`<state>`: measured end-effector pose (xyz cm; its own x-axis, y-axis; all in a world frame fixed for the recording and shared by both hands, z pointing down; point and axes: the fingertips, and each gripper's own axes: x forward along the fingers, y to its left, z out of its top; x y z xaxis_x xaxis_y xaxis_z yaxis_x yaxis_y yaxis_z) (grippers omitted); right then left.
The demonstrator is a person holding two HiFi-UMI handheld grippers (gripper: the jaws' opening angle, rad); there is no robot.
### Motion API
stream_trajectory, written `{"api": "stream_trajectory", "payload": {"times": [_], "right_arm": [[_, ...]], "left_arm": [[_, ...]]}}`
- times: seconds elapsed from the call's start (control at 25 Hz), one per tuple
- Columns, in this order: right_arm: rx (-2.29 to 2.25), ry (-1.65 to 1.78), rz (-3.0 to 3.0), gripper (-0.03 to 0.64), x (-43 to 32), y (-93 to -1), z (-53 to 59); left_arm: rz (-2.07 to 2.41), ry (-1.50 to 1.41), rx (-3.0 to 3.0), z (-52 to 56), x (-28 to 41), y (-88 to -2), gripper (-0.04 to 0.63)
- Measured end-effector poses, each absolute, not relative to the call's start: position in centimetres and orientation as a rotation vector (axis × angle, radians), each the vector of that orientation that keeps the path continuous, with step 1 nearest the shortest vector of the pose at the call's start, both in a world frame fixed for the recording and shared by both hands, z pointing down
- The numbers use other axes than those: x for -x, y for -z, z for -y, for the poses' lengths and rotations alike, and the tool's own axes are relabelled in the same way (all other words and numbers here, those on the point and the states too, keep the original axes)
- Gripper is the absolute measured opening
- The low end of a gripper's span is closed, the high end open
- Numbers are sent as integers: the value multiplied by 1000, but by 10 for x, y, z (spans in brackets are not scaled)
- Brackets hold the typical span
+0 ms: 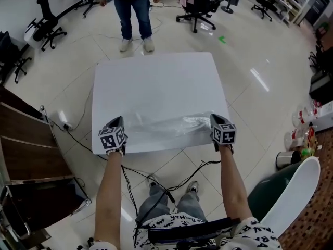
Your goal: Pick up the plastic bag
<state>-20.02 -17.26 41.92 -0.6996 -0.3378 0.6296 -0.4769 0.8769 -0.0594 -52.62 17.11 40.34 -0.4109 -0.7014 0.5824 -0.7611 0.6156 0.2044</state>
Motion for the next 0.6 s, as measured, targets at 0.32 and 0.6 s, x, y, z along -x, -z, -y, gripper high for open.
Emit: {"api": "stream_trajectory", "payload": {"times": [0.32, 0.6], "right_arm": [[-548, -243, 2546, 3, 204, -343, 135], [-431, -76, 2638, 0, 186, -281, 61]], "left_arm": [[2329, 69, -1166, -211, 460, -322, 1], [2372, 97, -1242, -218, 363, -279, 2]]}}
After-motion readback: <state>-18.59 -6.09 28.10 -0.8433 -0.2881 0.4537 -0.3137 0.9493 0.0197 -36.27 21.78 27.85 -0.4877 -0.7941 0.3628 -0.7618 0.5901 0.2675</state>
